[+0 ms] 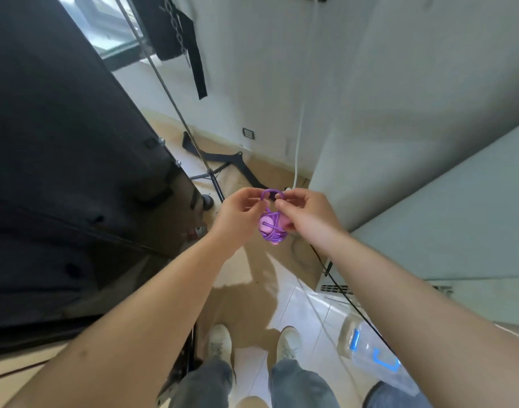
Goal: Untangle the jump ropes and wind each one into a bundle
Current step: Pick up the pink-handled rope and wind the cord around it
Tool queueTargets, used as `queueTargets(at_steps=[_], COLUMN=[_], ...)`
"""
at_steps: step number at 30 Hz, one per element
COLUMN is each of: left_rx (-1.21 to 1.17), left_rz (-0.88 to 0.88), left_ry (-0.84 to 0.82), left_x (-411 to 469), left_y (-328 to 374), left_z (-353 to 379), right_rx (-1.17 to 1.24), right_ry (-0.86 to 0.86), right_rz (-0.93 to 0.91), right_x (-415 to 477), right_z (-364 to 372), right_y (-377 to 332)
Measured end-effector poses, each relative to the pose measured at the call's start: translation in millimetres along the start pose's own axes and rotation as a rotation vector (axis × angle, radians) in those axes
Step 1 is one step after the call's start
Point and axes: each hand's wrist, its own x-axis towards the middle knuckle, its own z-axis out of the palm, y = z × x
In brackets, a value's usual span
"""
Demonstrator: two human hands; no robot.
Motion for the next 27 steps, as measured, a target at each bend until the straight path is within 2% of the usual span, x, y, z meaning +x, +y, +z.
queueTargets(at_steps=[3,9,11,17,22,27], left_rx=[0.026,0.327,0.362,0.38,0.389,0.399], left_rz=[0.038,0.23,0.29,0.346,0.454,0.462], left_ry=[0.023,0.027,0.035,0.056,-0.042,-0.04], left_x=[-16.0,-21.6,-13.3,44.0,109.9,173.2], left_y=[39.1,98.7,111.8,147.6,189.7,221.9], left_z=[-6.1,-27.8,-35.9,-62.8,-92.5,-113.0], right_rx=[0.0,-0.058,-0.072,-0.165,-0.223,-0.324], right_ry=[-0.012,0.048,0.06,0.128,0.14,0.209], right_rz=[-0.06,-0.199,-0.242,-0.348,-0.338,-0.318], right_x=[-16.9,-26.7,-20.8,22.0,79.6,128.3], right_z=[-17.0,-38.0,-38.3,-32.1,-25.5,-13.8], right_y=[-38.2,-93.3,-111.5,-166.4,-214.3,-258.9])
